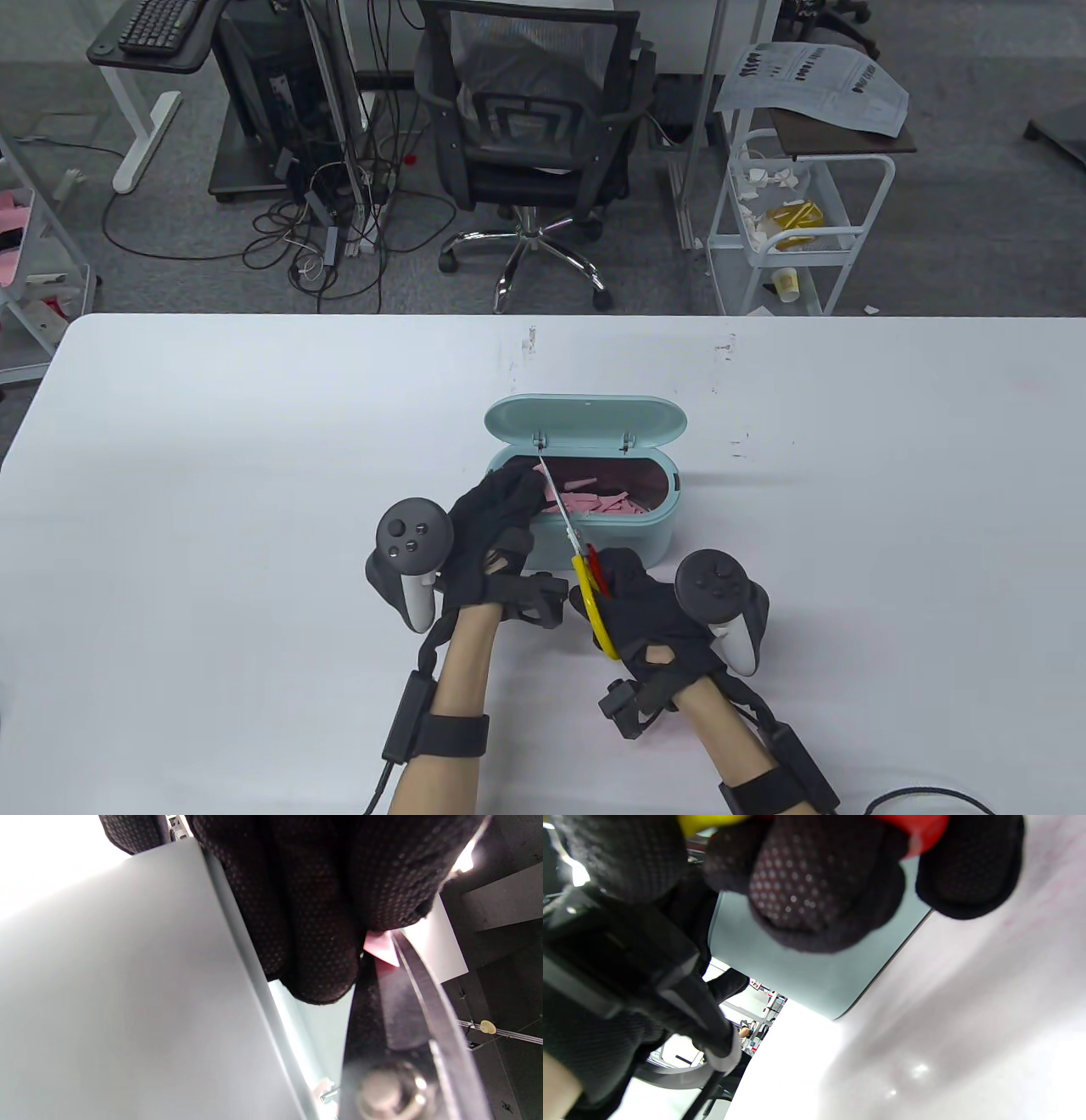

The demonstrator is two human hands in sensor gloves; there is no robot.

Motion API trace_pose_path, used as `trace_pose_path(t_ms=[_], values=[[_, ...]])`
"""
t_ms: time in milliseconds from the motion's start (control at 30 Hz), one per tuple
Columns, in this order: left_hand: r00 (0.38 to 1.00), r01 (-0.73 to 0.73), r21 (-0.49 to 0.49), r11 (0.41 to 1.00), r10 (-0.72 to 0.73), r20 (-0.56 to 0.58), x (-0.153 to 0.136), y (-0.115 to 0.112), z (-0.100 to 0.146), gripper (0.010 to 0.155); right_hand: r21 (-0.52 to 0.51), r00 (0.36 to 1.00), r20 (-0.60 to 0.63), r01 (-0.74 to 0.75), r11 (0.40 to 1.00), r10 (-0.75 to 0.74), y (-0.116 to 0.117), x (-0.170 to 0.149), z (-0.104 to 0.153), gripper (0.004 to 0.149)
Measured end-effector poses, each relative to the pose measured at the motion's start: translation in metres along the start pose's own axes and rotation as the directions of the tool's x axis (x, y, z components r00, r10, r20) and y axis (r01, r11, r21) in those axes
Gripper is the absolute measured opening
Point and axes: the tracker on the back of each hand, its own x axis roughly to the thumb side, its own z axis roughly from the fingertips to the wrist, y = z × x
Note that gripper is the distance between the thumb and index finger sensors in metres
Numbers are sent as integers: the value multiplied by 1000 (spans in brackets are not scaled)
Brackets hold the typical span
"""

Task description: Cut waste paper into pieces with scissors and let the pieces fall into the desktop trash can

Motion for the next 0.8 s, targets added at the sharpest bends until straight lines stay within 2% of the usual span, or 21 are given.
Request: trace_pose_path(t_ms=[267, 367, 500, 600, 733, 800], values=[[1000, 17, -3, 1000, -17, 12, 4, 0, 1, 36, -31, 997, 1, 71, 997, -71, -14, -5, 9, 70], [993, 100, 22, 995, -102, 59, 15, 1, 4, 36, -58, 997, 17, 80, 995, -79, -27, -6, 16, 70], [953, 251, 111, 961, -266, 145, 32, 2, 10, 36, -67, 993, 24, 113, 991, -111, -37, -8, 22, 70], [892, 376, 190, 907, -410, 192, 40, 1, 14, 36, -78, 992, 26, 121, 990, -120, -44, -10, 26, 70], [864, 423, 204, 883, -461, 202, 38, 1, 13, 36, -85, 992, 27, 124, 989, -122, -50, -11, 29, 70], [827, 482, 219, 848, -523, 208, 37, 0, 12, 37, -91, 993, 29, 114, 989, -112, -52, -11, 31, 70]])
